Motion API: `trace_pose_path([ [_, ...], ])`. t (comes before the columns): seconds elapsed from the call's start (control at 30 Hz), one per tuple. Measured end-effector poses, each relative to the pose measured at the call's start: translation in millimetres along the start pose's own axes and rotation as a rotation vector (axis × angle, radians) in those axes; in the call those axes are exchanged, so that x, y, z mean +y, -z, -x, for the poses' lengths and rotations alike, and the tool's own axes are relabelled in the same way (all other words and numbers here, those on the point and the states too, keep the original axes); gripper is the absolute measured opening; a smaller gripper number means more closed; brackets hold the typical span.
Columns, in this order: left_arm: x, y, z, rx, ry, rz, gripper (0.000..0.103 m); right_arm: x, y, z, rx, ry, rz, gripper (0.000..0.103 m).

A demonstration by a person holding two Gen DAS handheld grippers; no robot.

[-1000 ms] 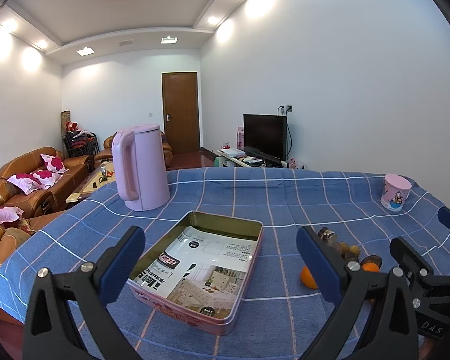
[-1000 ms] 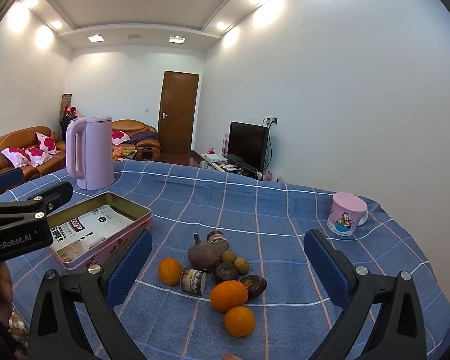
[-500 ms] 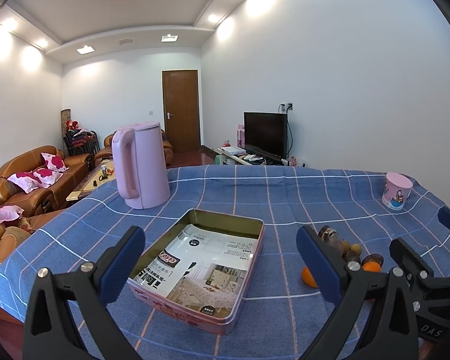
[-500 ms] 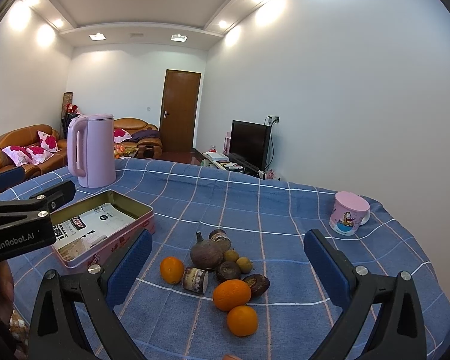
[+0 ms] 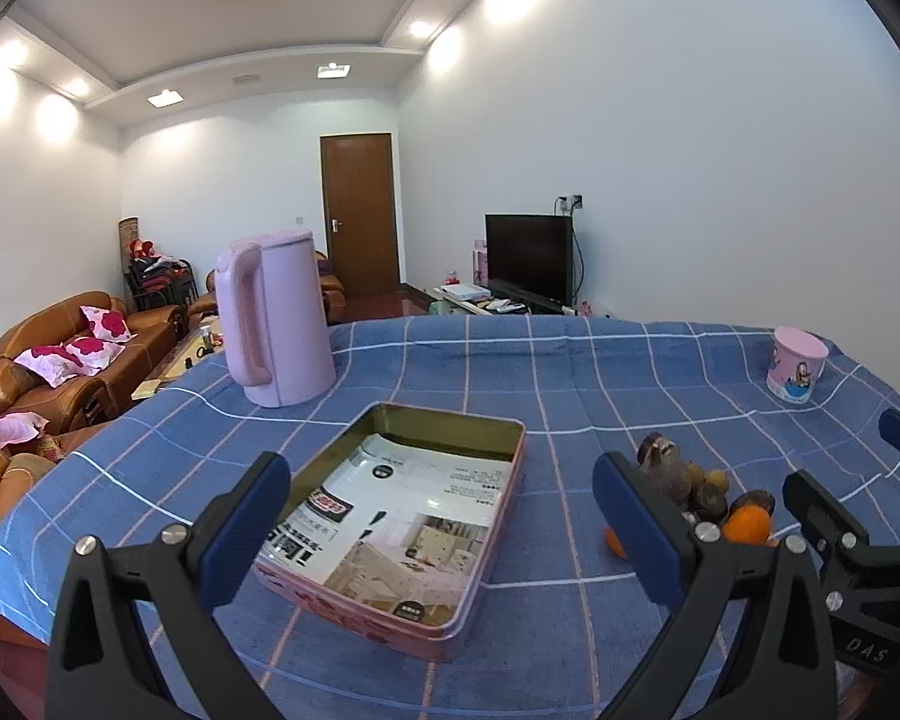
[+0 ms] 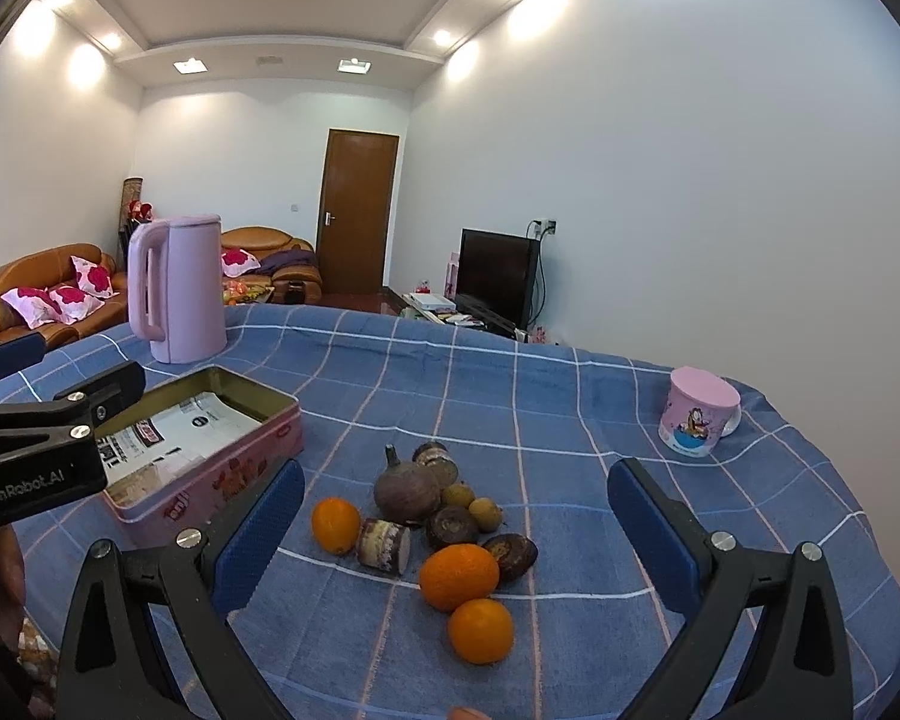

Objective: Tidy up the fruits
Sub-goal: 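Grasp an orange with the right tool while the left tool grasps another orange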

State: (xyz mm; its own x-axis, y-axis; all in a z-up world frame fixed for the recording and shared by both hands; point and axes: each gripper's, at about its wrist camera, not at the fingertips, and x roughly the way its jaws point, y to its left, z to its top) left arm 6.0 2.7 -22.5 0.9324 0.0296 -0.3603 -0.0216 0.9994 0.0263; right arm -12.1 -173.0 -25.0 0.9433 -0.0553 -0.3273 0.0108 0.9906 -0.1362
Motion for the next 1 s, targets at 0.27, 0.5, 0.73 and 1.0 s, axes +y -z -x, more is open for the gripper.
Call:
trace_pose_path([
  [0.27, -18, 26, -26, 0.074, 0.048, -0.033, 0.103, -29, 34, -17, 0.094, 0.026, -0.033, 0.102],
  [0.5, -25, 36, -34, 0.102, 0.085, -0.036, 0.103, -34, 49, -39, 0.198, -0.027, -0.056, 0.093],
  [0.73, -36, 33, -32, 0.104, 0.133, -0.044, 0.103, -30, 58, -55, 0.304, -0.078, -0.038, 0.069],
  [1.0, -62, 28, -28, 0.094, 0.206, -0.098, 0.103, -36, 69, -61, 0.363, -0.153, -0.059, 0.035],
])
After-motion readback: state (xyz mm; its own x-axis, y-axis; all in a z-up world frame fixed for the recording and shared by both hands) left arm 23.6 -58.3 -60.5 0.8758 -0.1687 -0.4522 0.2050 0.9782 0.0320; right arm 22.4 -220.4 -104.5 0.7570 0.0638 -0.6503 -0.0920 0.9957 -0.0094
